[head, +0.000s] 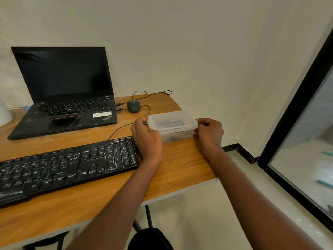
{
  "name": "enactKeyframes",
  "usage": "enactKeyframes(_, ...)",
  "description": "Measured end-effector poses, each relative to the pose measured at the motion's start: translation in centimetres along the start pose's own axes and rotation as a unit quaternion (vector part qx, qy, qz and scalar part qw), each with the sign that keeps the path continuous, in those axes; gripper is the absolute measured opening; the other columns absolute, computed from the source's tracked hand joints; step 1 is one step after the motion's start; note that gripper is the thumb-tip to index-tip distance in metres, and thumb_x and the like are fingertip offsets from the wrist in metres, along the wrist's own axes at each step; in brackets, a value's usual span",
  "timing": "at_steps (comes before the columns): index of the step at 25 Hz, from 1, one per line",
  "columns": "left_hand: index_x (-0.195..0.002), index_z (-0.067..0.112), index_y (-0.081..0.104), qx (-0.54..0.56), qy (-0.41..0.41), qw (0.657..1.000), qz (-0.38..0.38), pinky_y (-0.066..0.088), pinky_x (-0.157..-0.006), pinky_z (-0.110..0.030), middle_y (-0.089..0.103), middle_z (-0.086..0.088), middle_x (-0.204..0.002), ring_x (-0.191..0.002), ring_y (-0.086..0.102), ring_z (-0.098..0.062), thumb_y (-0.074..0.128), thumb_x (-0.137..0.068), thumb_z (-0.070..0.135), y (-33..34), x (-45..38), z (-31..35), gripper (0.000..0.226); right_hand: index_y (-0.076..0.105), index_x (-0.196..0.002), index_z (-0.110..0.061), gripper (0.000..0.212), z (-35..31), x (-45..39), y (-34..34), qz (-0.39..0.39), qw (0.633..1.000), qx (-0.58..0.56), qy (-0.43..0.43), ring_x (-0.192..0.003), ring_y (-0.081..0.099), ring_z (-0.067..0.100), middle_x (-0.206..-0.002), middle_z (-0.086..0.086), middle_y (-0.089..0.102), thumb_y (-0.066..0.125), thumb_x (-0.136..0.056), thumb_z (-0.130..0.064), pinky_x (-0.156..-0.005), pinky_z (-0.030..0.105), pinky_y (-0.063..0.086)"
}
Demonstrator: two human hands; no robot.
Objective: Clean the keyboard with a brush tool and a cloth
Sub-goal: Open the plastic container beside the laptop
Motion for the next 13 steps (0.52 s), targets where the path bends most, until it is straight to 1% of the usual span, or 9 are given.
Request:
enactKeyframes(1, -0.141, 0.013, 0.055, 0.015, 0.011, 1.000, -0.006, 0.048, -0.107, -0.046, 0.054, -0.004, -0.141, -0.124, 0.053, -0.022, 0.046, -0.099, 0.012, 0.0, 0.2, 0.3, 0.043, 0.079, -0.109, -0.020, 0.026, 0.0, 0.1, 0.0, 0.001, 1.000, 0.000, -0.003, -0.091, 0.069, 0.010, -0.102, -0.006, 0.075, 0.061, -0.098, -0.005, -0.093, 0.040, 0.062)
enactKeyframes(3, -0.142, 0.018, 0.054, 0.019, 0.045, 0.998, -0.027, 0.050, -0.105, -0.051, 0.057, 0.002, -0.137, -0.124, 0.056, -0.020, 0.050, -0.098, 0.036, 0.3, 0.7, 1.2, 0.048, 0.077, -0.117, -0.018, 0.027, -0.4, 0.4, 0.0, -0.007, 1.000, -0.005, -0.012, -0.095, 0.068, 0.012, -0.109, -0.002, 0.075, 0.059, -0.099, -0.008, -0.095, 0.040, 0.060)
enactKeyframes(4, -0.142, 0.021, 0.054, 0.018, 0.056, 0.997, -0.041, 0.052, -0.103, -0.050, 0.058, 0.004, -0.134, -0.122, 0.057, -0.019, 0.052, -0.095, 0.040, 0.6, 0.8, 1.3, 0.050, 0.076, -0.119, -0.017, 0.028, -0.6, 0.5, 0.1, -0.015, 1.000, -0.006, -0.020, -0.097, 0.068, 0.013, -0.111, -0.001, 0.075, 0.058, -0.099, -0.008, -0.095, 0.040, 0.060)
enactKeyframes(7, -0.145, 0.025, 0.052, 0.045, 0.031, 0.995, -0.086, 0.056, -0.101, -0.049, 0.062, 0.004, -0.132, -0.120, 0.060, -0.018, 0.056, -0.084, 0.032, 1.0, 1.1, 1.4, 0.061, 0.072, -0.123, -0.020, 0.032, -0.9, 0.7, 0.3, -0.027, 0.999, -0.020, -0.030, -0.098, 0.068, 0.011, -0.113, 0.000, 0.074, 0.061, -0.096, -0.007, -0.092, 0.037, 0.060)
enactKeyframes(10, -0.148, 0.028, 0.051, 0.067, 0.035, 0.992, -0.100, 0.055, -0.104, -0.048, 0.061, 0.003, -0.139, -0.125, 0.059, -0.020, 0.051, -0.079, 0.024, 0.7, 1.3, 1.5, 0.069, 0.070, -0.125, -0.027, 0.037, -1.2, 1.0, 0.4, -0.048, 0.997, -0.035, -0.039, -0.100, 0.069, 0.011, -0.111, -0.003, 0.075, 0.063, -0.094, -0.008, -0.090, 0.037, 0.061)
enactKeyframes(11, -0.147, 0.029, 0.053, 0.071, 0.029, 0.992, -0.099, 0.054, -0.104, -0.049, 0.061, 0.002, -0.140, -0.125, 0.059, -0.021, 0.048, -0.079, 0.024, 0.5, 1.3, 1.5, 0.069, 0.072, -0.123, -0.027, 0.038, -1.2, 1.0, 0.3, -0.048, 0.997, -0.041, -0.033, -0.100, 0.069, 0.010, -0.110, -0.005, 0.075, 0.061, -0.093, -0.006, -0.092, 0.038, 0.061)
enactKeyframes(13, -0.143, 0.029, 0.059, 0.088, 0.004, 0.992, -0.093, 0.056, -0.099, -0.054, 0.066, -0.001, -0.134, -0.118, 0.063, -0.024, 0.045, -0.079, 0.028, 0.2, 1.2, 1.3, 0.065, 0.078, -0.114, -0.027, 0.041, -1.0, 0.9, 0.1, -0.037, 0.997, -0.073, -0.010, -0.101, 0.069, 0.009, -0.106, -0.011, 0.076, 0.052, -0.090, -0.006, -0.094, 0.041, 0.060)
Point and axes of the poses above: each hand's wrist, its own x-axis away from the middle knuckle, its own y-axis out of the palm, z = x × y, the point moved 8 cm from there along -x, towards the middle knuckle
